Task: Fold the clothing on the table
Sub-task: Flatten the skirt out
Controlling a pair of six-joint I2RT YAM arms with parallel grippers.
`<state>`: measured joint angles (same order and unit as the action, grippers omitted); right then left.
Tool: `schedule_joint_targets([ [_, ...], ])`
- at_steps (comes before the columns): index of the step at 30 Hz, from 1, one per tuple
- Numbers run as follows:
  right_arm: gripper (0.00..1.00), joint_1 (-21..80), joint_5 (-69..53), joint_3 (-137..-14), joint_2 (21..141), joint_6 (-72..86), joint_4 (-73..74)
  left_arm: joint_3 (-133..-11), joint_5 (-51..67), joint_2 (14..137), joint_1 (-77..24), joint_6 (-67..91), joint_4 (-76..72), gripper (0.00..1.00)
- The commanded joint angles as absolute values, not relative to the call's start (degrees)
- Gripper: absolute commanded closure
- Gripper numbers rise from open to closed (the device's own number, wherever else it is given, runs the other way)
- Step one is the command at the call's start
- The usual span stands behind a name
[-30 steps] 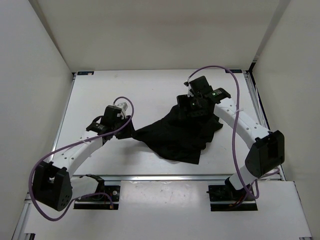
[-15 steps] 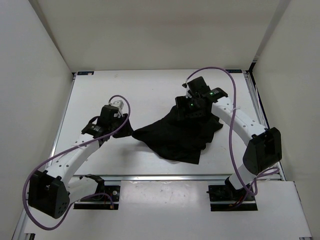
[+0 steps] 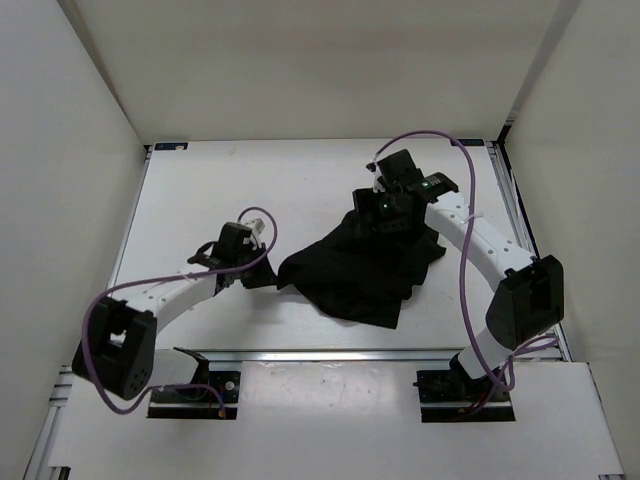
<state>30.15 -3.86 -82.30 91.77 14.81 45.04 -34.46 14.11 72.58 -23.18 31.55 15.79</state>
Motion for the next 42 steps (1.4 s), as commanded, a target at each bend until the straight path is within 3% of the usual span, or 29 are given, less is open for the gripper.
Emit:
schedule_joint_targets([
  [1, 0.20, 29.71, -5.09, -83.50, 91.14, 15.11, 44.92, -45.57, 16.79, 76.37, -23.20, 31.39, 9.58, 1.00],
  [8, 0.21, 29.10, -3.95, -79.99, 89.04, 15.73, 43.86, -83.34, 16.34, 93.77, -23.20, 28.92, 18.70, 1.00],
  [14, 0.27, 27.86, -3.96, -76.04, 86.40, 17.04, 43.76, -96.15, 21.61, 93.43, -24.08, 30.41, 20.21, 1.00],
  [19, 0.31, 25.41, -5.88, -72.78, 85.78, 16.79, 42.89, -82.38, 22.24, 81.77, -22.51, 32.87, 17.41, 1.00],
  [24, 0.34, 24.08, -8.43, -64.97, 86.66, 17.49, 40.61, -56.48, 17.24, 67.07, -21.10, 35.59, 16.61, 1.00],
  [30, 0.36, 19.25, -7.22, -60.90, 90.87, 16.09, 35.69, -43.61, 13.98, 53.81, -17.41, 35.59, 23.20, 1.00],
  [34, 0.36, 18.01, -7.29, -69.66, 95.62, 14.15, 36.64, -39.47, 12.92, 47.22, -14.25, 35.16, 27.94, 1.00],
  [42, 0.36, 30.48, -15.29, -90.78, 106.15, 10.46, 41.14, -33.58, 11.95, 41.57, -9.76, 34.72, 35.33, 1.00],
])
